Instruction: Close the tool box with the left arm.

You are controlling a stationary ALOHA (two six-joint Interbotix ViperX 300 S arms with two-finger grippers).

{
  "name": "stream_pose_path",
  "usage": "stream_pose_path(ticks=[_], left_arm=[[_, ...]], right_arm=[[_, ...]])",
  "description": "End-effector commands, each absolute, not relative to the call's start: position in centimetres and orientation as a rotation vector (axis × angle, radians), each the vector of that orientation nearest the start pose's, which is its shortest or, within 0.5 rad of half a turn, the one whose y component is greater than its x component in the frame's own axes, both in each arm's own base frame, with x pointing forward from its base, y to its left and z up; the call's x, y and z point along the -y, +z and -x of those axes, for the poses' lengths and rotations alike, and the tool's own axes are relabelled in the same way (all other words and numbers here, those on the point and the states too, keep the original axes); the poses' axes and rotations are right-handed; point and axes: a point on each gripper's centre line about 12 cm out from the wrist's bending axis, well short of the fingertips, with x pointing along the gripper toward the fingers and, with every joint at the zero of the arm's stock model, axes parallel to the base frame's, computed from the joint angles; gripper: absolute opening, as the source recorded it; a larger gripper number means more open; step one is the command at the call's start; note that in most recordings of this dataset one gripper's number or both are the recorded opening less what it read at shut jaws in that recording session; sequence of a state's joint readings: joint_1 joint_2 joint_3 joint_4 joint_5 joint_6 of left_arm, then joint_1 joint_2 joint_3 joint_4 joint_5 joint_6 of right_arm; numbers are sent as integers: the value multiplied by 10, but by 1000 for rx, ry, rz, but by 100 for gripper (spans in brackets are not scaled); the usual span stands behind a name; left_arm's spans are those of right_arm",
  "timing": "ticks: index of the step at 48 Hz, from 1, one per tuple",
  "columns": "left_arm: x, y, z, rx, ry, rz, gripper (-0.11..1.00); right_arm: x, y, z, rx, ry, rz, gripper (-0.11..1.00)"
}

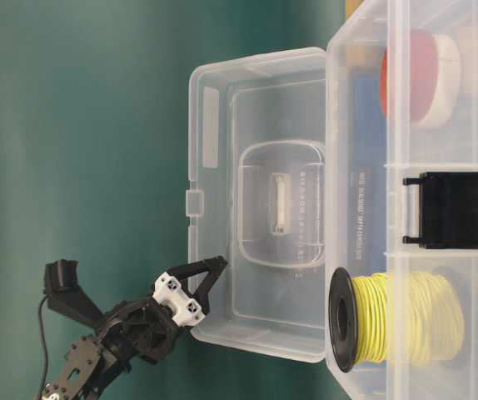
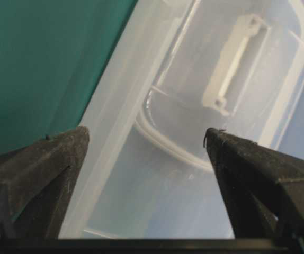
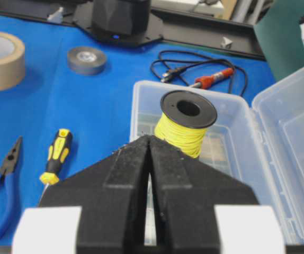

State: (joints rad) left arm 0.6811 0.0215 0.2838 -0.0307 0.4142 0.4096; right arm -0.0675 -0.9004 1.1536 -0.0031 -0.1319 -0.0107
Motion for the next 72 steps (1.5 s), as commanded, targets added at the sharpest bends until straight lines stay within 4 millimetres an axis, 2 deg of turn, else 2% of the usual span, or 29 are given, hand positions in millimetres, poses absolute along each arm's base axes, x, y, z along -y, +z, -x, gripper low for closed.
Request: stream_pose_path(ticks=[1, 12, 23, 36, 58, 65, 72], left_arm=[[-248, 274, -354, -765, 440, -128, 92], [-216, 290, -355, -746, 384, -149, 92], [-176, 309, -345, -751, 331, -101, 92], [-115, 313, -333, -756, 196, -128, 92], [-28, 302, -309, -729, -33, -218, 92], [-12, 305, -300, -681, -72, -237, 91], [-9, 319, -293, -586, -65, -249, 91]], right_arm=[[15, 274, -211, -112, -72, 10, 0], [16, 274, -211, -111, -75, 11, 0], [16, 274, -211, -111, -75, 11, 0], [16, 274, -211, -111, -75, 11, 0], [16, 275, -211, -109, -75, 11, 0], [16, 276, -211, -105, -75, 11, 0], [16, 277, -211, -105, -75, 10, 0]])
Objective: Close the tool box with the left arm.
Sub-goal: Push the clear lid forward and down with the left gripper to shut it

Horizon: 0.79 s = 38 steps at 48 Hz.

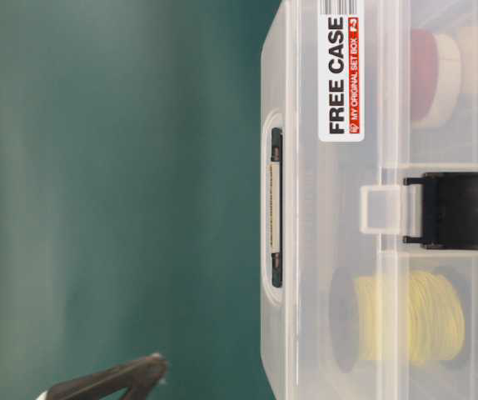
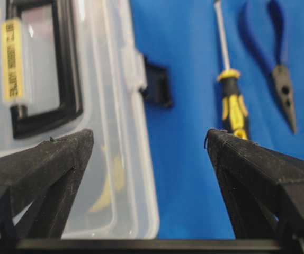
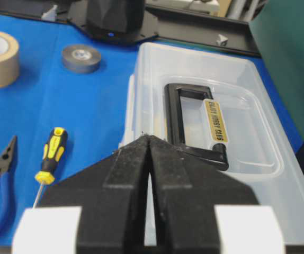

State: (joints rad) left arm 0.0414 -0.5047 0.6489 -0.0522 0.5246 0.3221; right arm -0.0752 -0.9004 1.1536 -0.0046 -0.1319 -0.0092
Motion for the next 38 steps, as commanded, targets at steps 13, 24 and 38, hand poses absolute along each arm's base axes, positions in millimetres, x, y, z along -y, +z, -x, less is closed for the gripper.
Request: stream_pose_path(ticks=[13, 24, 38], left_arm=[[-18, 348, -264, -379, 7, -251, 91], [-16, 349, -231, -251, 28, -222, 91], [-13, 319, -203, -185, 38, -132, 91]], right_arm=[[16, 277, -211, -102, -75, 10, 0], [16, 278, -211, -100, -75, 8, 0], [16, 277, -211, -102, -75, 8, 0]])
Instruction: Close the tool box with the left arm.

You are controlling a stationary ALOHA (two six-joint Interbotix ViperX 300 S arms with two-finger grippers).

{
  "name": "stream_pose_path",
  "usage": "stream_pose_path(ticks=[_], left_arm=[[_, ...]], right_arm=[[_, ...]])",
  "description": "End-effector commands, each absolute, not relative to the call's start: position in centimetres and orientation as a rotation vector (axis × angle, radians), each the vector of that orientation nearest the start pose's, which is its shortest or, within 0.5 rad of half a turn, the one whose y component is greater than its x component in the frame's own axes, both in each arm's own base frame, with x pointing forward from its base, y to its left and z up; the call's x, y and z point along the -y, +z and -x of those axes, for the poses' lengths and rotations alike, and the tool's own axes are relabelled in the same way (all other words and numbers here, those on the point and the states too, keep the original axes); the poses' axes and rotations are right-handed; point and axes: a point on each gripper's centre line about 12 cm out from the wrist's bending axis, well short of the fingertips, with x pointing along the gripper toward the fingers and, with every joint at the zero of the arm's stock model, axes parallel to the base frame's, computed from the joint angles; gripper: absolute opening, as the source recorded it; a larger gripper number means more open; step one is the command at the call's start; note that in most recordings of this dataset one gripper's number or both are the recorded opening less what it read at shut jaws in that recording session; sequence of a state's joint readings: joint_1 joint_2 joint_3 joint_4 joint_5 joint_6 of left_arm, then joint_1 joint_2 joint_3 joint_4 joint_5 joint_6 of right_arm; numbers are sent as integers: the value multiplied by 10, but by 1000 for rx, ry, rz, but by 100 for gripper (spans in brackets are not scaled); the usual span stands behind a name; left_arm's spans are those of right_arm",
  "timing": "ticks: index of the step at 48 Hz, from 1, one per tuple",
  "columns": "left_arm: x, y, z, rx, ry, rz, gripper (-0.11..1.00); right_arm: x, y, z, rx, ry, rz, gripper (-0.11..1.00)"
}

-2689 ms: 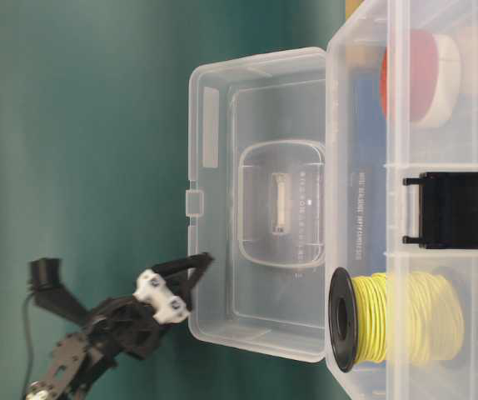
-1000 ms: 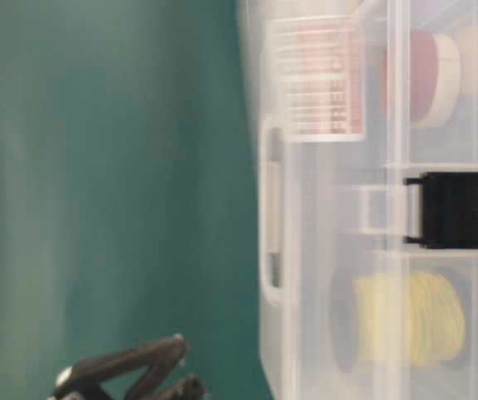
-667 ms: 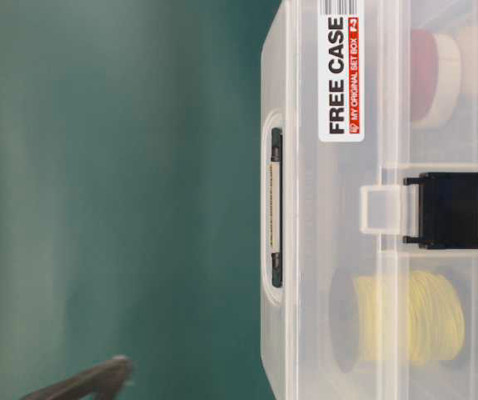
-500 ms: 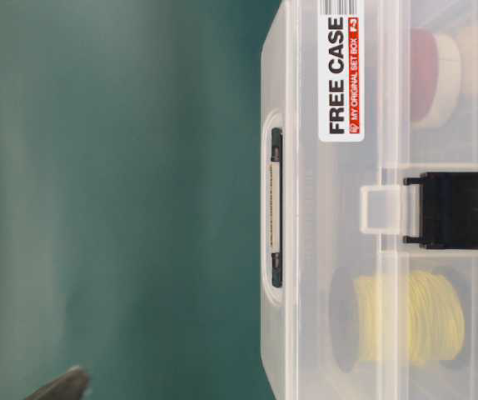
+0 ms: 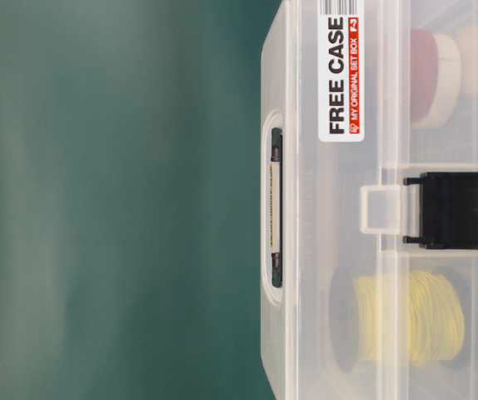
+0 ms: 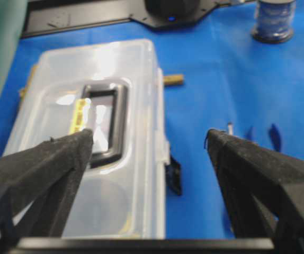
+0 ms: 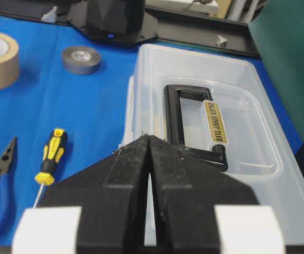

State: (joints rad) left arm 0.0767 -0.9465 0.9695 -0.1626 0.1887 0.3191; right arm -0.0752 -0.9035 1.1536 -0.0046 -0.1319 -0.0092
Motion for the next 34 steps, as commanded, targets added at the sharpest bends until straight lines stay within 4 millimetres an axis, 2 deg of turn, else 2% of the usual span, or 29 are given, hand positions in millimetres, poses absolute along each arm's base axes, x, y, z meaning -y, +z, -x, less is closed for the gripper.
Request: stream_pose_path(ticks=[1, 23, 34], left_arm=[[-13, 316, -201, -183, 40, -129, 91], [-13, 234, -160, -121, 84, 39, 91], [-13, 213, -152, -113, 91, 14, 91]], right_arm=[[16, 277, -210, -100, -75, 10, 0], [16, 272, -212, -117, -75, 9, 0], [16, 270, -213, -129, -75, 9, 0]])
